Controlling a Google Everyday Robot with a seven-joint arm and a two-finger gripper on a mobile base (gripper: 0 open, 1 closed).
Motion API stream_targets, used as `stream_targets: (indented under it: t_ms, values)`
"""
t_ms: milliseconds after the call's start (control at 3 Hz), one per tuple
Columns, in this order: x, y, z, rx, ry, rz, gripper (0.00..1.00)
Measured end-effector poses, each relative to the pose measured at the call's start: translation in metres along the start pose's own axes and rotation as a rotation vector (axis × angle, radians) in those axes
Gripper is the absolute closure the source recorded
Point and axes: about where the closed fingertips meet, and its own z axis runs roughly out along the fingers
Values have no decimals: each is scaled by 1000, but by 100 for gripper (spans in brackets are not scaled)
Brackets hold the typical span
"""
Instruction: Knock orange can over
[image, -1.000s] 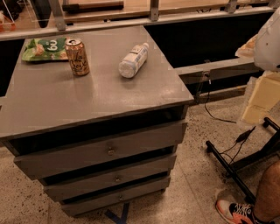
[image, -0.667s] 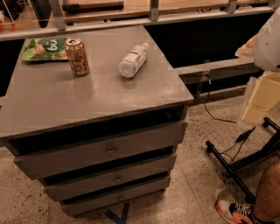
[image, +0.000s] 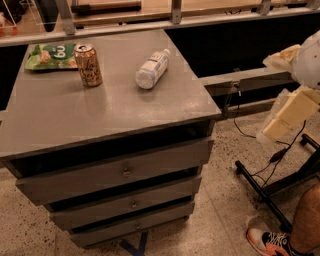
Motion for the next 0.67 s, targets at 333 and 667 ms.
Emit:
stream_targets:
  t_ms: [333,667]
  values:
    - [-37,-5,15,25,-218,8,0]
    - [-91,-10,20,17,-433,43,0]
